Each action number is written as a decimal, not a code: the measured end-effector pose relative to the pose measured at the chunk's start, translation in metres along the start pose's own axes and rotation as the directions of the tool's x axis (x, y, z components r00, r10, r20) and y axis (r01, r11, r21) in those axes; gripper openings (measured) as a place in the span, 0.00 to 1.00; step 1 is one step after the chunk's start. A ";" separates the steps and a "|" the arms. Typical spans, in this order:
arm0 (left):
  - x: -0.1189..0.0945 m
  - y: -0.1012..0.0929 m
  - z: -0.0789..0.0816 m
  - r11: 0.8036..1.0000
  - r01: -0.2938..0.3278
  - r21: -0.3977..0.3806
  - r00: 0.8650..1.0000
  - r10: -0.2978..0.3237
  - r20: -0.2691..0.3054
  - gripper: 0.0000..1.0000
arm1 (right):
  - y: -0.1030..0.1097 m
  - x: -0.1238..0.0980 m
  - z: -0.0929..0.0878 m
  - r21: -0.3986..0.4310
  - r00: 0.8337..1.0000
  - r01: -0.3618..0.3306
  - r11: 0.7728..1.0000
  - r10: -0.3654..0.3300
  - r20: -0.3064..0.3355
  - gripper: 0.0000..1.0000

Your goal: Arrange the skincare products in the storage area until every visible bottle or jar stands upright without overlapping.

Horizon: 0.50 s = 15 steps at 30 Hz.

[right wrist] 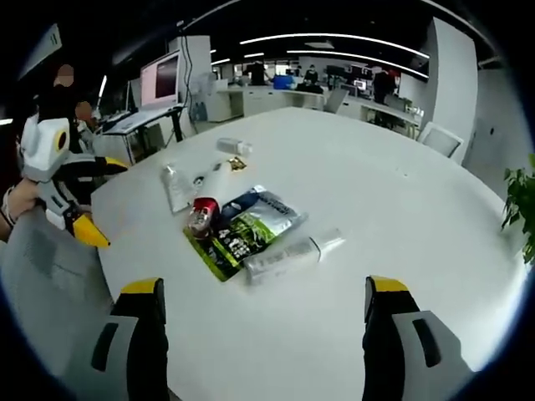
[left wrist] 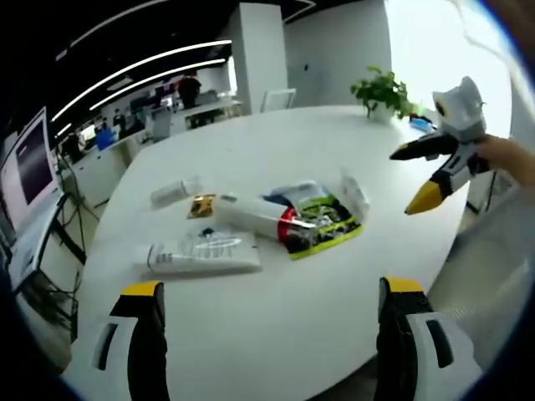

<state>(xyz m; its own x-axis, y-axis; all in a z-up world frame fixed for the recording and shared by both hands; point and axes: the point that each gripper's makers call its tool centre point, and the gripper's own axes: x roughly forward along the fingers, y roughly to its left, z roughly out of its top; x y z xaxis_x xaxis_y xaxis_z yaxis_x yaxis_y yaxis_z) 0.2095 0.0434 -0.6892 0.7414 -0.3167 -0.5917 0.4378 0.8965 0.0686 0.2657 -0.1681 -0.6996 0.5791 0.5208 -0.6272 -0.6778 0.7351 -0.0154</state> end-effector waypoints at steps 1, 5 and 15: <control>0.000 0.000 0.000 1.000 0.002 0.000 1.000 -0.002 -0.001 0.99 | -0.001 0.002 0.000 0.003 1.000 -0.001 1.000 0.001 -0.003 0.98; 0.000 0.000 -0.001 1.000 -0.001 0.004 1.000 0.001 -0.003 0.99 | -0.006 0.007 -0.001 0.020 1.000 -0.010 1.000 0.010 -0.017 0.97; 0.000 0.002 -0.003 1.000 -0.001 0.000 1.000 0.001 -0.006 0.99 | -0.011 0.024 0.000 0.053 0.998 -0.037 0.998 0.040 -0.040 0.84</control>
<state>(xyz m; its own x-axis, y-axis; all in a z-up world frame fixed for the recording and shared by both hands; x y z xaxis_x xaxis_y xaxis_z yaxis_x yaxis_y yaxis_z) 0.2089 0.0456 -0.6912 0.7388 -0.3143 -0.5961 0.4372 0.8967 0.0692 0.2869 -0.1638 -0.7146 0.5331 0.5317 -0.6581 -0.6741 0.7370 0.0494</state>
